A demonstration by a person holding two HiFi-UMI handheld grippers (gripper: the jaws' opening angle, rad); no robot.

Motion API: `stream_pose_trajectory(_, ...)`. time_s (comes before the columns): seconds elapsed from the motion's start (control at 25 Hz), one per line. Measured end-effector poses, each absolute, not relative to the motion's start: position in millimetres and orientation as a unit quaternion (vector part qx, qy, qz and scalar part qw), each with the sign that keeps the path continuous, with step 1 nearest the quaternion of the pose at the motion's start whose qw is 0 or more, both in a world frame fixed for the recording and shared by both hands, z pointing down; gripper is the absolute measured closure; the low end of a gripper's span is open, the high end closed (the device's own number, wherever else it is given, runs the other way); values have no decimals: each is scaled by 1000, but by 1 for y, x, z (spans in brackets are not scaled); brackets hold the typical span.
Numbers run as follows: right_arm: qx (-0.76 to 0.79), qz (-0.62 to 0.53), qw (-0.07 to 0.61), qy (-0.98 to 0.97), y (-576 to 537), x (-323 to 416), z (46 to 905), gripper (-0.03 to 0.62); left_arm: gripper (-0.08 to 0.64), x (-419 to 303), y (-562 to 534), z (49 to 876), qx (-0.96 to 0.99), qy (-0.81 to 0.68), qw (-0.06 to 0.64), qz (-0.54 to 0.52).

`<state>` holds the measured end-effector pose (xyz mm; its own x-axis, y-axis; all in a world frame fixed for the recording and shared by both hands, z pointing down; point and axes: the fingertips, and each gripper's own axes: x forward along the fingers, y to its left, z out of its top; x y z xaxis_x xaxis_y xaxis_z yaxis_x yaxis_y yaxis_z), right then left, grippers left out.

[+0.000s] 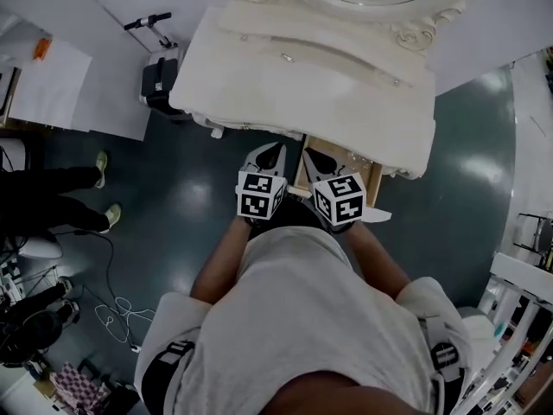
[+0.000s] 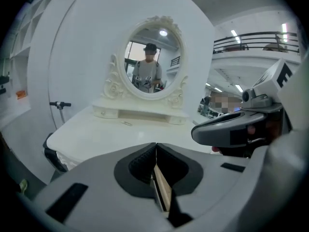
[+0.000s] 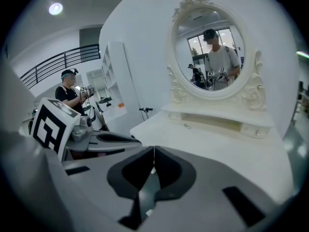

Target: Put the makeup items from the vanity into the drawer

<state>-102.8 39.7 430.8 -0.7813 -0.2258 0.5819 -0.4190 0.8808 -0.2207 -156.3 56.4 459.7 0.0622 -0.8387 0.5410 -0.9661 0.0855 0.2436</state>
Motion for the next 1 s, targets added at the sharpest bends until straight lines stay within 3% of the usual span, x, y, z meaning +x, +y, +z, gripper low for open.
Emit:
stream_pose_trajectory(0.76,261,249,267,-893,-47,-151,454,577,554,-202,-48,483,726,-584,294,213)
stream_pose_trajectory(1.0,324,276,277,-861,-75,-155,479,577,554,-226,-84,492,757,-533,244,288)
